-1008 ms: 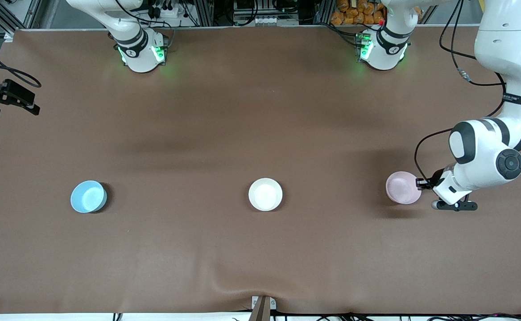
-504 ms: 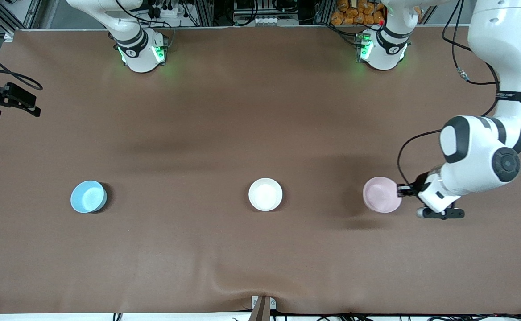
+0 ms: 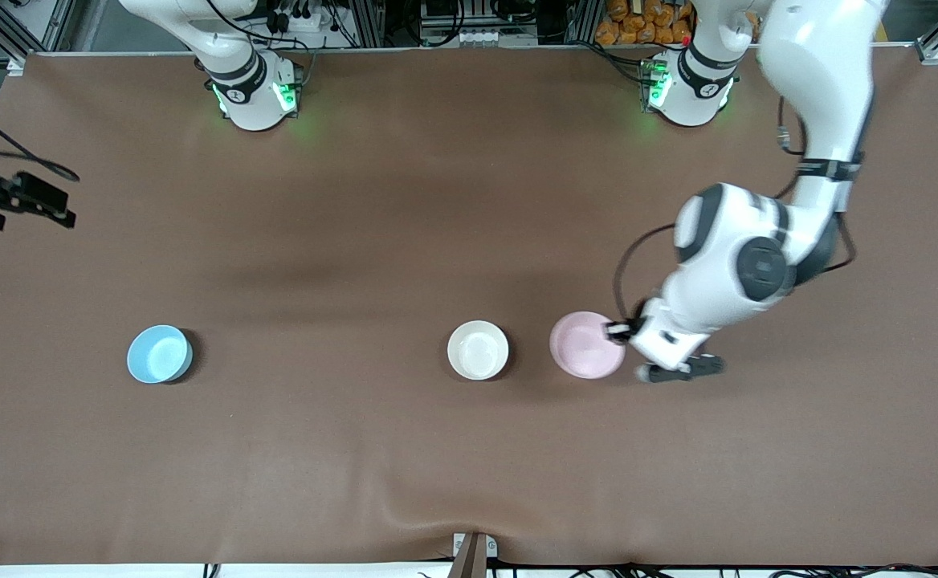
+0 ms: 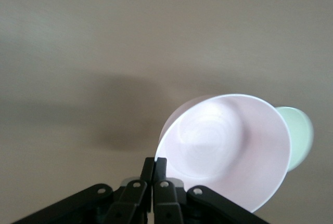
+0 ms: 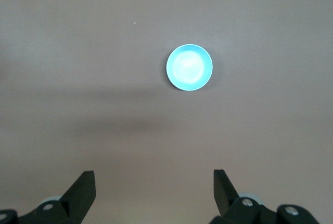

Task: Stack pink and blue bowls on white bowl
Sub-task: 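Carry the pink bowl onto the white bowl while the right gripper reaches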

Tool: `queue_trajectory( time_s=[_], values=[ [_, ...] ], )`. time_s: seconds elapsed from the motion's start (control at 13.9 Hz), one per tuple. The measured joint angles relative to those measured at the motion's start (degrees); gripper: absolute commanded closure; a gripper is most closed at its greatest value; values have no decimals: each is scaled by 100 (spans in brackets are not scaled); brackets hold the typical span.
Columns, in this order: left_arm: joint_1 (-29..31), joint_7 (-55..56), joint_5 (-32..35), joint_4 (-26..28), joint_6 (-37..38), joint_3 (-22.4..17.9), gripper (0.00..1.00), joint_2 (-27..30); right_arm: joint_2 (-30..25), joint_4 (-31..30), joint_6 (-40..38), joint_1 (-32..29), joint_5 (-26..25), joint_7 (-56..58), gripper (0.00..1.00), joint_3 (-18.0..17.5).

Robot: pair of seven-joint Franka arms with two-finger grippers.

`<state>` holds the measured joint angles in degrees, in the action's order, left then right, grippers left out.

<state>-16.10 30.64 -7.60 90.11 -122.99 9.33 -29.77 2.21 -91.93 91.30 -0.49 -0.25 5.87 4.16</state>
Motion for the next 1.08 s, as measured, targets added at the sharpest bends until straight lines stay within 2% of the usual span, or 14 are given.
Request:
queue_trajectory(
  time_s=[0.29, 0.5, 0.79, 1.08],
  values=[
    [-608, 860, 0, -684, -6, -11, 100, -599, 603, -5, 255, -173, -17, 1, 0, 36],
    [-896, 1141, 0, -1005, -83, -17, 100, -971, 932, -18, 644, -273, -17, 6, 0, 40],
    [-1161, 1239, 0, -1062, -323, -25, 100, -1275, 1343, -372, 1447, -391, -21, 7, 0, 49],
    [-1170, 1239, 0, -1066, -471, -46, 100, -1392, 1948, -669, 2320, -625, -31, 92, 0, 60]
  ],
)
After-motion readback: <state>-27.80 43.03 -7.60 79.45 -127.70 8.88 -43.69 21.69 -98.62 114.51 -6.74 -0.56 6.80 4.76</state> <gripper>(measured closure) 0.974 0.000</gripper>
